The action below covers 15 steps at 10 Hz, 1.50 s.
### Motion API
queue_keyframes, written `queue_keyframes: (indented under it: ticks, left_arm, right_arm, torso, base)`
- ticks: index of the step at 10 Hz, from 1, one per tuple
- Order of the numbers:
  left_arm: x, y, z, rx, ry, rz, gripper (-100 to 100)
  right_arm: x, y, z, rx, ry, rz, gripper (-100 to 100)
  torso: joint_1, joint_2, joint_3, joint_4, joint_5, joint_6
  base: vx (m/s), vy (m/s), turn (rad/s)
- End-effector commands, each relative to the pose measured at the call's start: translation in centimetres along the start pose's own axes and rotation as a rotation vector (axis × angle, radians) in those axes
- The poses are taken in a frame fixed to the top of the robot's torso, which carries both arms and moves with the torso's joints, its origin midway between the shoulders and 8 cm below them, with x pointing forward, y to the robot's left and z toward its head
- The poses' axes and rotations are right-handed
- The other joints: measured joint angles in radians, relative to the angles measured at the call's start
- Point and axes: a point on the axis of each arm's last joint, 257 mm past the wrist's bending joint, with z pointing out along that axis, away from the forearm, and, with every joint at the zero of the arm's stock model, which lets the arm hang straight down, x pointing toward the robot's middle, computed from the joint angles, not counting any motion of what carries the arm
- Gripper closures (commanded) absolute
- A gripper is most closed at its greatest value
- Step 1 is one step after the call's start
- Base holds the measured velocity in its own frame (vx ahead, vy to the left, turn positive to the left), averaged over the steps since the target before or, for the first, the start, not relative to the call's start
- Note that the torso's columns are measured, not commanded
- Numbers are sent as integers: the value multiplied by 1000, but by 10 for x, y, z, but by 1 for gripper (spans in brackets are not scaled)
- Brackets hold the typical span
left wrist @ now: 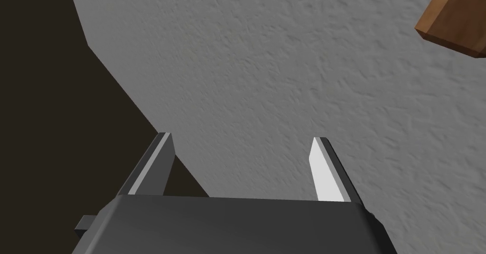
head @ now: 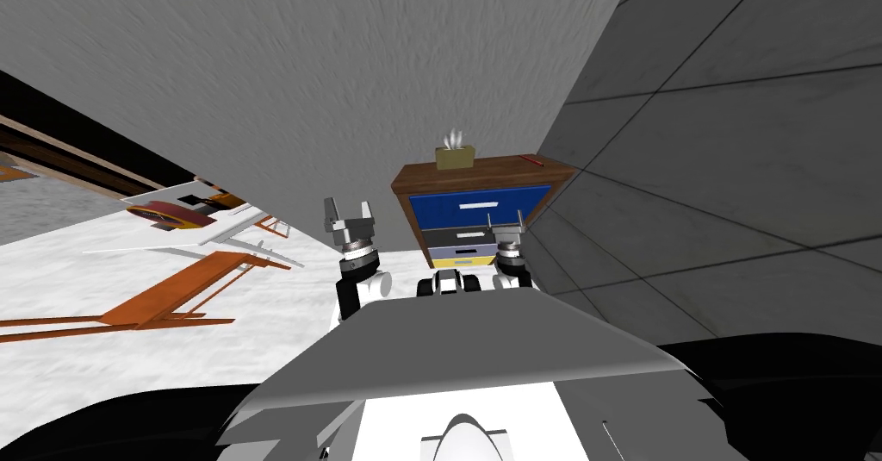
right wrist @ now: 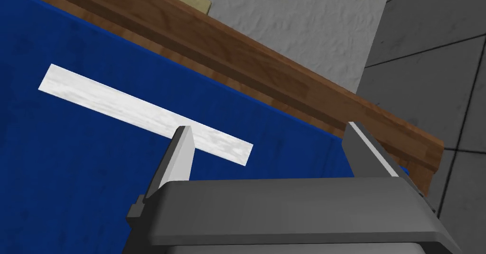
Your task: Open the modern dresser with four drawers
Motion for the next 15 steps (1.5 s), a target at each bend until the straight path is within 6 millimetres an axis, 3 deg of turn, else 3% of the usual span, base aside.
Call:
queue_keyframes:
  ticks: [1,15]
  left_arm:
    - [0,0,0,0,0,0,0]
    - [0,0,0,0,0,0,0]
  right_arm:
    - [-11,-6,-9,-8,-27,107,-100]
    - [-51,-24,-41,-57,-129,577,-100]
  torso:
    - [-1,0,0,0,0,0]
    - [0,0,0,0,0,0]
  base:
    - [6,18,91]
    - [5,17,42]
